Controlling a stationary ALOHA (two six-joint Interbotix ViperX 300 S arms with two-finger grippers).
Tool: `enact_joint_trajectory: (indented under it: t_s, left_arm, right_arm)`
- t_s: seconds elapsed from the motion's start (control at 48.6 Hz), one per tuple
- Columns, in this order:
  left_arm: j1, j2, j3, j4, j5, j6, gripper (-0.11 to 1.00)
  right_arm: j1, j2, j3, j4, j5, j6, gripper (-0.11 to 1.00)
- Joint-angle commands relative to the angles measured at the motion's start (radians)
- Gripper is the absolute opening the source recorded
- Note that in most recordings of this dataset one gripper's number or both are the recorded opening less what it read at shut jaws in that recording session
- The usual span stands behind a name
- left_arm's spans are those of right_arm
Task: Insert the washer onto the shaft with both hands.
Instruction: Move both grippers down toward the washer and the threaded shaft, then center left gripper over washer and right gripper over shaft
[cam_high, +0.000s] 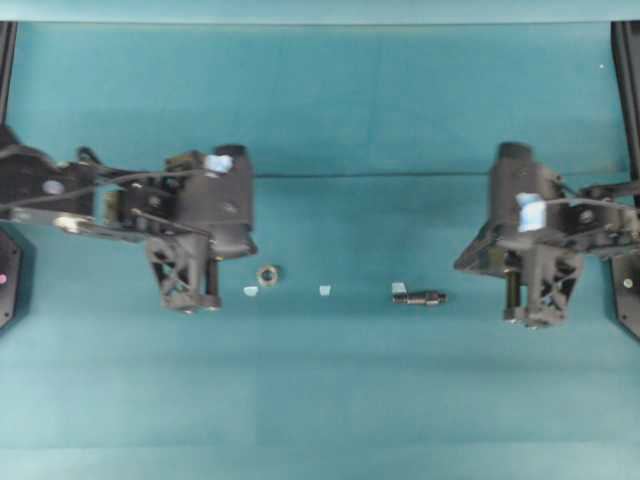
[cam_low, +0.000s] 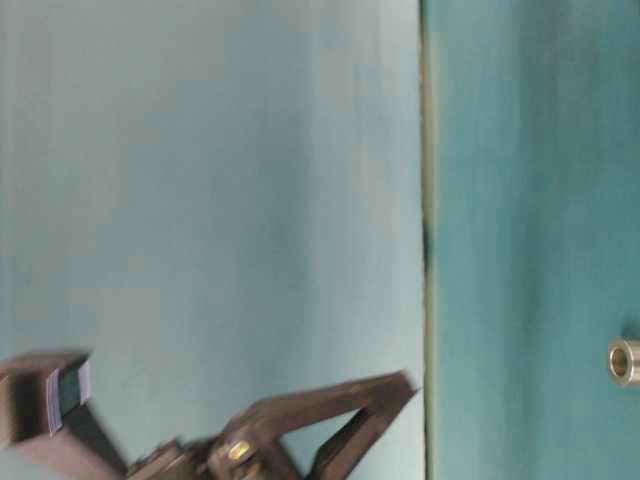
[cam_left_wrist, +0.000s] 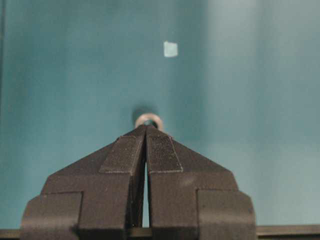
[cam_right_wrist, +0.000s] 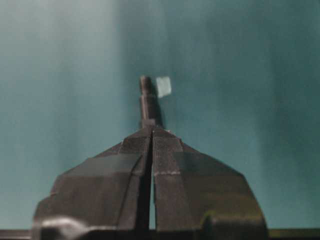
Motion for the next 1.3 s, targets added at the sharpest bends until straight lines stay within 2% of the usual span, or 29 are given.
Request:
enact_joint_trajectory:
  t_s: [0.0, 0.412, 0.535, 0.618, 0.68, 0.721, 0.886, 0.947, 0.988, 1.071, 1.277]
  left_arm:
    - [0.000, 0.029, -0.029, 0.003, 0.012, 0.003, 0.02]
    - [0.000, 0.048, -0.026, 0.003, 0.029, 0.000, 0.02]
    - [0.000, 0.055, -0.021, 0.003, 0.029, 0.000, 0.02]
    - [0.000, 0.061, -0.014, 0.003, 0.028, -0.002, 0.03]
    - [0.000, 0.061, -0.009, 0.003, 0.025, -0.002, 0.10]
    - [0.000, 0.063, -0.008, 0.003, 0.026, 0.000, 0.20]
    - [0.000, 0.074, -0.005, 0.003, 0.005, 0.006, 0.70]
    - [0.000, 0.083, -0.002, 0.003, -0.017, 0.011, 0.85]
    - [0.000, 0.095, 0.000, 0.003, -0.028, 0.014, 0.85]
    - [0.000, 0.114, 0.003, 0.003, -0.041, 0.015, 0.76]
    - [0.000, 0.181, 0.006, 0.003, -0.081, 0.014, 0.78]
  right_arm:
    - [0.006, 0.029, -0.031, -0.002, 0.008, 0.003, -0.10]
    - [0.017, 0.132, -0.055, -0.008, 0.002, 0.003, -0.07]
    - [0.017, 0.149, -0.057, -0.009, 0.000, 0.003, -0.02]
    - [0.017, 0.160, -0.057, -0.011, 0.000, 0.002, 0.07]
    - [0.017, 0.169, -0.057, -0.014, 0.000, 0.002, 0.17]
    - [0.017, 0.176, -0.057, -0.018, 0.000, 0.002, 0.26]
    - [0.018, 0.210, -0.048, -0.064, 0.000, 0.002, 0.75]
    - [0.018, 0.225, -0.046, -0.081, -0.003, 0.002, 0.80]
    - [0.018, 0.235, -0.048, -0.086, -0.005, 0.002, 0.79]
    - [0.018, 0.250, -0.052, -0.091, -0.023, 0.002, 0.79]
    - [0.025, 0.275, -0.054, -0.091, -0.075, 0.006, 0.79]
